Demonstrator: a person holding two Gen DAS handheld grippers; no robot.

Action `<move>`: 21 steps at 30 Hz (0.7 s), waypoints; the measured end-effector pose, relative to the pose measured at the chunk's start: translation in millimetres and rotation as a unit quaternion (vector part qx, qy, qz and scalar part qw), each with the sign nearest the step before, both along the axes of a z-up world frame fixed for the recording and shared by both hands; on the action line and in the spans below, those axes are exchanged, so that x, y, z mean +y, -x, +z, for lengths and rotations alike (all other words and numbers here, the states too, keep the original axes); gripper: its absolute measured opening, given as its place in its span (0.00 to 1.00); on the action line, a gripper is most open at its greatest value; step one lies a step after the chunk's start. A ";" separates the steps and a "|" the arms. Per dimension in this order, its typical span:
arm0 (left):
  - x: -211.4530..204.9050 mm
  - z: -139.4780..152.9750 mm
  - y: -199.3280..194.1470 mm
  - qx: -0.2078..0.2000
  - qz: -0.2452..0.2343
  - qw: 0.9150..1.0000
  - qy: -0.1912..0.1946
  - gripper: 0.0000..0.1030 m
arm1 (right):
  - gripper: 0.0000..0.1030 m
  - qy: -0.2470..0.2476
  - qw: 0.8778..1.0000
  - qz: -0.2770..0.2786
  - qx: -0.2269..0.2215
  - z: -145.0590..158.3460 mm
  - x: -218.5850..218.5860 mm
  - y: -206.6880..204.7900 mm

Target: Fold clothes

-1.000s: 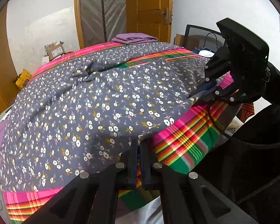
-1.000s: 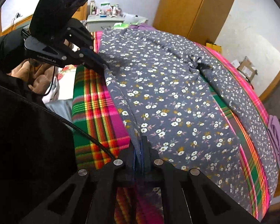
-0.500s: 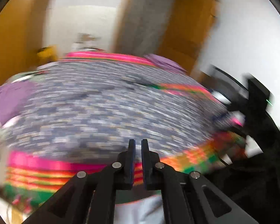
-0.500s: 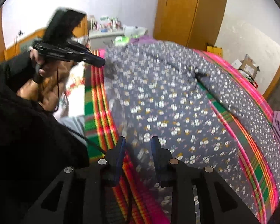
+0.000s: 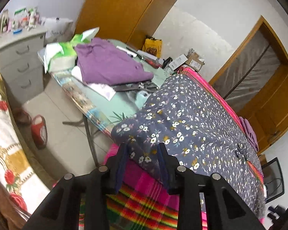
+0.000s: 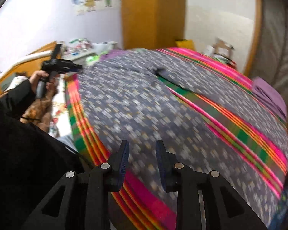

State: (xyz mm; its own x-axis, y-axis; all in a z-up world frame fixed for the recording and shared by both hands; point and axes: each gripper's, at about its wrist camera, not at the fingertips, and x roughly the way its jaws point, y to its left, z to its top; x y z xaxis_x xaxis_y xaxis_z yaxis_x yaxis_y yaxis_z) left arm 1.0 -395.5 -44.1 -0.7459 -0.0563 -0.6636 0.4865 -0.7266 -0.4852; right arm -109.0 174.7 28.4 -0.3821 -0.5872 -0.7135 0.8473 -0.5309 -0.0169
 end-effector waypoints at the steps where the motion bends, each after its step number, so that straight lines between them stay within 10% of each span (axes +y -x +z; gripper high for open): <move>1: -2.1 -2.7 1.2 -0.001 0.004 1.000 -0.007 0.32 | 0.29 -0.007 1.000 -0.015 0.001 -2.4 6.8 -0.5; 8: -10.4 0.3 -1.0 0.011 0.030 0.999 -0.009 0.05 | 0.29 -0.046 0.997 -0.064 0.012 -19.4 25.9 -8.7; 21: -12.2 7.9 -16.8 -0.008 0.028 0.999 0.018 0.11 | 0.29 -0.116 0.988 -0.095 0.039 -45.9 42.2 -8.9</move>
